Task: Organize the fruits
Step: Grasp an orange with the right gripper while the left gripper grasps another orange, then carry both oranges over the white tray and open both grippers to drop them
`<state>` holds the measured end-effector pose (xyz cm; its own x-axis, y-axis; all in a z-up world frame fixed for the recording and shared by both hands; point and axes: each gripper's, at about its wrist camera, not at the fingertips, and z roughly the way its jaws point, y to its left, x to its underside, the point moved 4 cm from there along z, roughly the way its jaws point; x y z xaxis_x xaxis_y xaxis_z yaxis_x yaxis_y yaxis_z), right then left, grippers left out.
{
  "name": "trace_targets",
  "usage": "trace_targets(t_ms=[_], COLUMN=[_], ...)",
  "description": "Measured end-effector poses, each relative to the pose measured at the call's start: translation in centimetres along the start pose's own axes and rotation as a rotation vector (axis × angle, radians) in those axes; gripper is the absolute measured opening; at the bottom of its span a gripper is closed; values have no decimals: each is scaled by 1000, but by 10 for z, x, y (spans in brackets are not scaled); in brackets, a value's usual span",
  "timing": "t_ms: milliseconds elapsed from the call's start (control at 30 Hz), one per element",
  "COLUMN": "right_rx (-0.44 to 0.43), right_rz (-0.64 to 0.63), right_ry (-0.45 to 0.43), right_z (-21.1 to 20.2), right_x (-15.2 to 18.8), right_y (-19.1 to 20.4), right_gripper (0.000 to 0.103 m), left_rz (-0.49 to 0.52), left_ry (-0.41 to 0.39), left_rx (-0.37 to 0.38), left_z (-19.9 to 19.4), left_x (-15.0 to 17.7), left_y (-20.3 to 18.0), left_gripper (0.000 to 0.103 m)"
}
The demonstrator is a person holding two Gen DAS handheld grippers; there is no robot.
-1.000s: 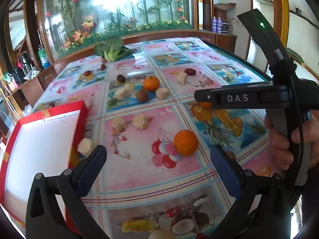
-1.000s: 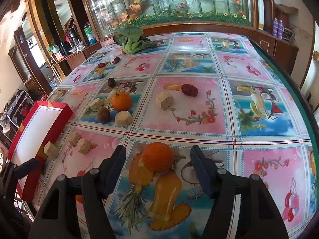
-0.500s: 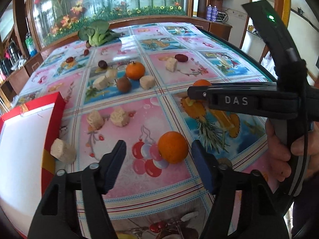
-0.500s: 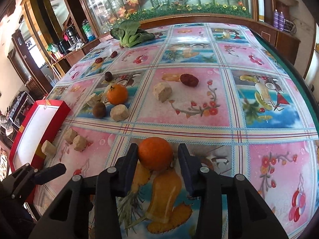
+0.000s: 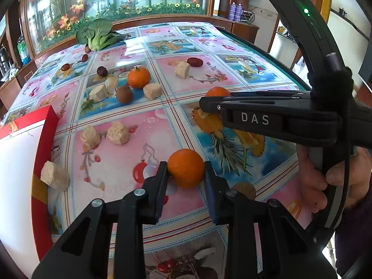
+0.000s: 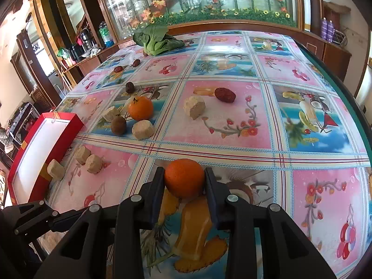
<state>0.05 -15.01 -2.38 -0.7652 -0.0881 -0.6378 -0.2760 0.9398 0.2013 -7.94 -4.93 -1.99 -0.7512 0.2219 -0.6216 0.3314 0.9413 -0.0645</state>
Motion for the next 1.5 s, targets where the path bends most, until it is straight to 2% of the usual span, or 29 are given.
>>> trace_targets(t_ms=[200, 367, 500, 633, 767, 867, 967, 1133, 1300, 1433, 1467, 1500], right_rx=[-5, -5, 5, 27, -41, -145, -233, -337, -345, -292, -282, -278], right_rz=[7, 49, 80, 75, 71, -40, -146, -241, -311, -360, -376, -387], right_ry=[-13, -48, -101, -156, -189, -193, -141, -33, 47, 87, 92, 90], right_z=[-3, -8, -16, -26, -40, -48, -46, -26, -3, 11, 9, 8], right_x=[0, -3, -7, -8, -6, -6, -1, 17, 40, 48, 53, 54], right_y=[-1, -9, -14, -7, 35, 103, 165, 234, 269, 273, 276, 276], right_gripper=[33, 33, 33, 33, 33, 32, 32, 32, 33, 34, 35, 38], left_rz=[-56, -100, -152, -218, -299, -353, -375, -416, -427, -427, -429, -429], left_ry=[-11, -73, -155, -235, -247, -233, -203, -151, -138, -125, -121, -123], left_rx=[-6, -30, -115, -271, -404, -501, -528, -527, -557, -584, -593, -613], left_z=[-7, -41, -81, -123, -146, -155, -153, -146, -149, -149, -150, -151], left_x=[2, 12, 22, 38, 53, 66, 78, 96, 106, 109, 110, 110], left_y=[11, 28, 60, 107, 155, 189, 206, 224, 232, 235, 235, 235], left_gripper=[31, 31, 31, 32, 32, 32, 32, 32, 32, 33, 39, 52])
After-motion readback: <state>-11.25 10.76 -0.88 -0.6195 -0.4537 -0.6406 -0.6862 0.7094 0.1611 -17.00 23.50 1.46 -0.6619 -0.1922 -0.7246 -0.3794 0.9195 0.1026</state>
